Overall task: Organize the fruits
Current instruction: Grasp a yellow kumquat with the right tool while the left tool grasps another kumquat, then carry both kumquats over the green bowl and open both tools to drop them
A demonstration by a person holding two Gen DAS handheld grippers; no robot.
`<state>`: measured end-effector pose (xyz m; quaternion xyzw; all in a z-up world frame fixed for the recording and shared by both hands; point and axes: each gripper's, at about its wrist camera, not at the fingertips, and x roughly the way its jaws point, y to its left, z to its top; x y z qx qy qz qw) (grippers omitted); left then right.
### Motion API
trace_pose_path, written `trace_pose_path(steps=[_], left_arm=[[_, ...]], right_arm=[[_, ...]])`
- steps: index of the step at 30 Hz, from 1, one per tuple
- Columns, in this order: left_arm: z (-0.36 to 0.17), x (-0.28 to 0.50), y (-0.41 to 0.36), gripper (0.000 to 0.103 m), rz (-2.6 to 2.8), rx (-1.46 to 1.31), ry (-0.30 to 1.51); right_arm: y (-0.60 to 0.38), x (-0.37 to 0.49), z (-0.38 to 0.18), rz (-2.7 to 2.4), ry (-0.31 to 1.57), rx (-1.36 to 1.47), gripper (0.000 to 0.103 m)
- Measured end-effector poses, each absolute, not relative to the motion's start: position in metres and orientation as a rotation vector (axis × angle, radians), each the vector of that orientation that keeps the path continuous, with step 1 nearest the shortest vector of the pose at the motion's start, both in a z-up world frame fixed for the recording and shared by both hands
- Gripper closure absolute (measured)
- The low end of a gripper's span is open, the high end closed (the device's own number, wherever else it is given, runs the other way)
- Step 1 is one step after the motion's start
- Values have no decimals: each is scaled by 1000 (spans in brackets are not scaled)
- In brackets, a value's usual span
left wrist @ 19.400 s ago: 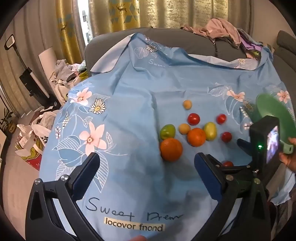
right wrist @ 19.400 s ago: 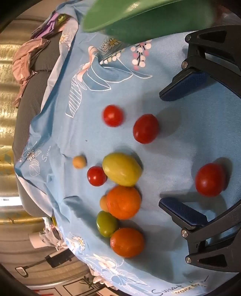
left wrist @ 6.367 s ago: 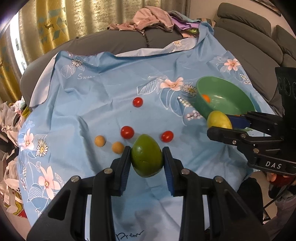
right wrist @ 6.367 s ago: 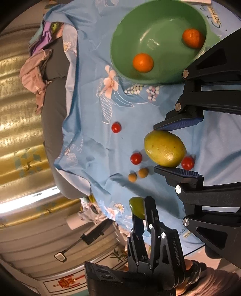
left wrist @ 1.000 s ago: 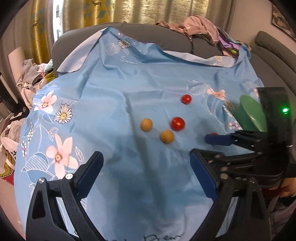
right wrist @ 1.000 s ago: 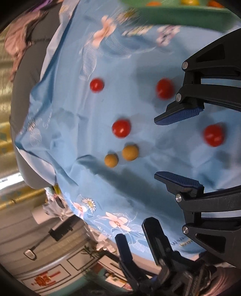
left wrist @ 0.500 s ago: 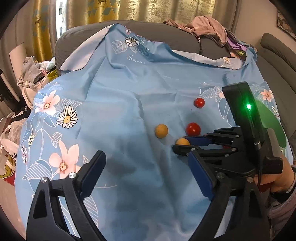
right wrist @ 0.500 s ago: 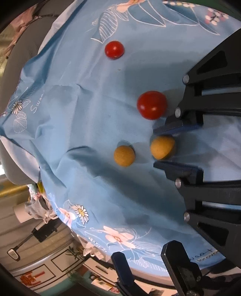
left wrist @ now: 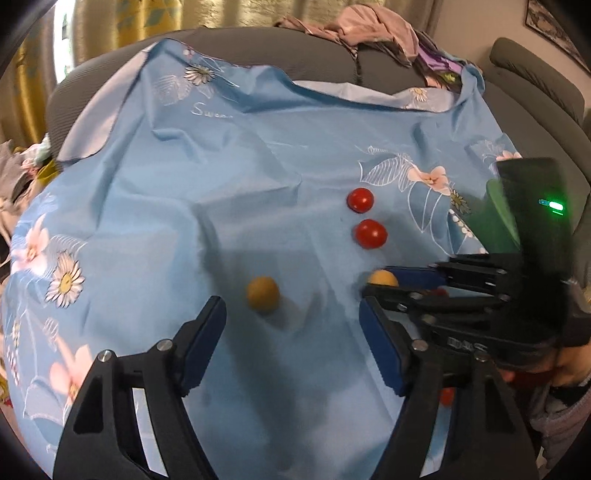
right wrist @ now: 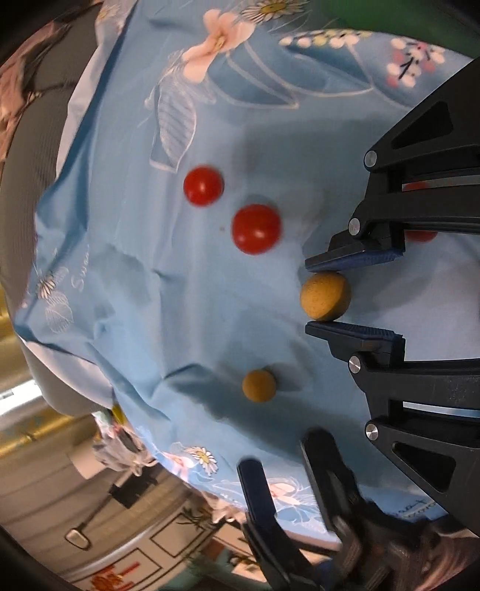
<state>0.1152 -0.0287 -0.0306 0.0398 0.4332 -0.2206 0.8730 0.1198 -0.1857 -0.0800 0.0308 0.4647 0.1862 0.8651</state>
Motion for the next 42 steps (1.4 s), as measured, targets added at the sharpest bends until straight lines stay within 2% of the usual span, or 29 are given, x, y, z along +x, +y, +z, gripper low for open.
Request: trace_pose_path(steps=[3,6,9,14,16,20,23,33,42], left_arm=[[-37,127,-36,39,-473,102,930],[-44,136,-42,42,-478,118,958],[-50,144,-47,52,-460,148,977],[-54,155,-48,53,-413,200,985],[-57,159,-48,61,-396,214,998],[-61,161,-48,68,-389,231,1008],[-64,163,-48,79,-383,241,1019],[-61,154,-45,78,-367,187,1016],[-18,112,-41,78,-431,103,911]], right_arm=[[-193,114,-77,398,956,82,74],[-196,110,-73,412,939,96,74],[-201,106,-70,427,919,111,74],[-205,102,-66,436,892,121,74],[-206,101,-65,442,884,128,74],[-208,99,-65,445,871,136,74],[-210,96,-65,444,863,139,74],[-215,88,-59,438,845,145,74],[-219,72,-48,436,822,153,74]])
